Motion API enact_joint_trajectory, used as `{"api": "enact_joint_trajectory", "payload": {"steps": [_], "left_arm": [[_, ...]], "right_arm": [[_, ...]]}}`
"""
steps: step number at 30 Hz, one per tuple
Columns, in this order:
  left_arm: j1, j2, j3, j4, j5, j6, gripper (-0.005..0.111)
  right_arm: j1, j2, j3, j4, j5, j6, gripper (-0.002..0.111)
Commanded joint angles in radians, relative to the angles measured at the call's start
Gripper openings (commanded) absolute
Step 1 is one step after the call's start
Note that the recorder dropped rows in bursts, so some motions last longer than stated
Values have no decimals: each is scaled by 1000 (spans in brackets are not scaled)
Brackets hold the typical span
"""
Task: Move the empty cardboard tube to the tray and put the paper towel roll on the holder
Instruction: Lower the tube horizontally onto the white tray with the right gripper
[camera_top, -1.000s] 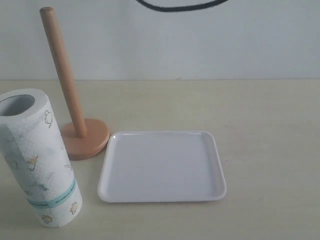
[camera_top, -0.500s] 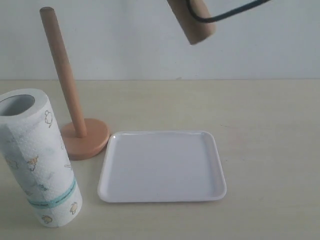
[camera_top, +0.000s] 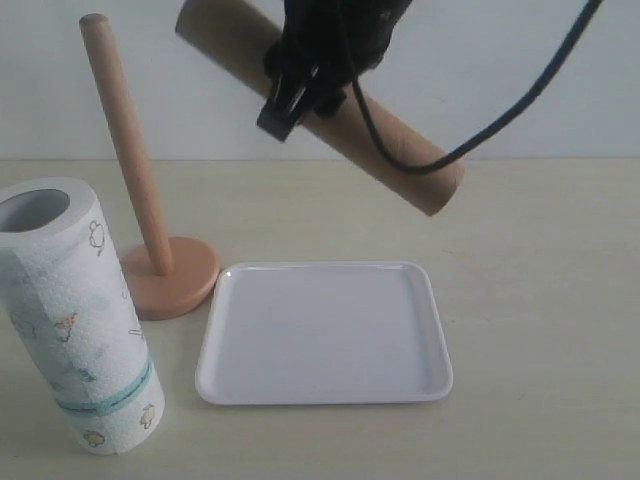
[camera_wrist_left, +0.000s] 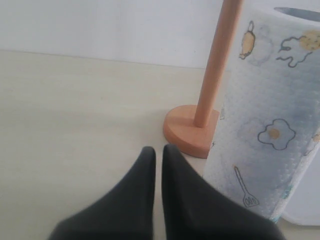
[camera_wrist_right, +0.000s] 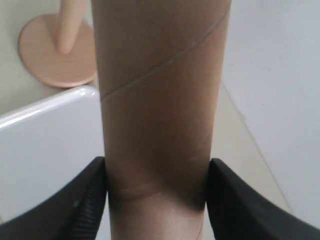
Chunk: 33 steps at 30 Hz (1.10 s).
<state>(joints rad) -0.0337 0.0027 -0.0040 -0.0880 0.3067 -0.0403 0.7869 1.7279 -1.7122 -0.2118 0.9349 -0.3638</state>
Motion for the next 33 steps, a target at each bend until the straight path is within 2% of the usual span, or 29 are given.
{"api": "enact_joint_trajectory", "payload": {"steps": [1,10,19,33], "left_arm": [[3,-3,4,0,0,5,4],[3,-3,4,0,0,5,4],[3,-3,4,0,0,5,4],[3,-3,4,0,0,5,4]], "right_arm": [[1,107,-6,22,41,-40,1],[1,266,-6,28,140,-138,1],[3,355,-6,166,179,-317,1],[15,429,-4,192,139,-345,1]]}}
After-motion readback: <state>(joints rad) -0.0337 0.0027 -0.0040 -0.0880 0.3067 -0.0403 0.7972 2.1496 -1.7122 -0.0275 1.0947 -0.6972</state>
